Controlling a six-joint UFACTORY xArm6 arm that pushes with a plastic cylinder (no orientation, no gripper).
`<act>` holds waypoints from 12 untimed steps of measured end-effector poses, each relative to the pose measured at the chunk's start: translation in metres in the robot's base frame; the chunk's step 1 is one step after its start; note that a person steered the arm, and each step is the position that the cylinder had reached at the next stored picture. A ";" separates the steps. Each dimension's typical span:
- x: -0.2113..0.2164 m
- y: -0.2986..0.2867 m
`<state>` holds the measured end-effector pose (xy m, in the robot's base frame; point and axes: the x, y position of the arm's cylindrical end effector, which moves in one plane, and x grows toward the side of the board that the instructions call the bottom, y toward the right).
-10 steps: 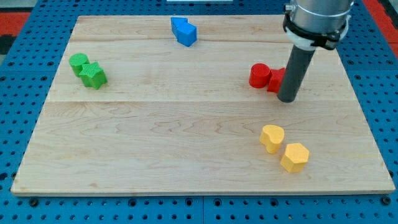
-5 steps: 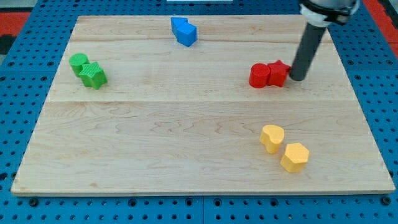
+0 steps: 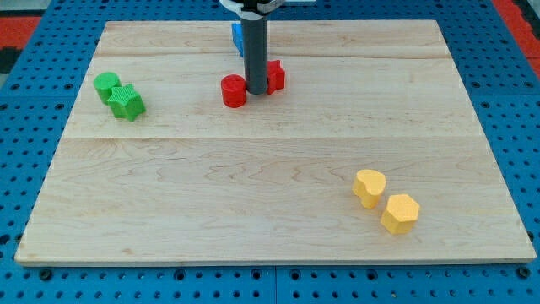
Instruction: Push the red star into the blue cube
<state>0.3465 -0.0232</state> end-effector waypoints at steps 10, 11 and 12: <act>-0.012 -0.056; -0.006 -0.061; 0.028 -0.059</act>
<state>0.3745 -0.0826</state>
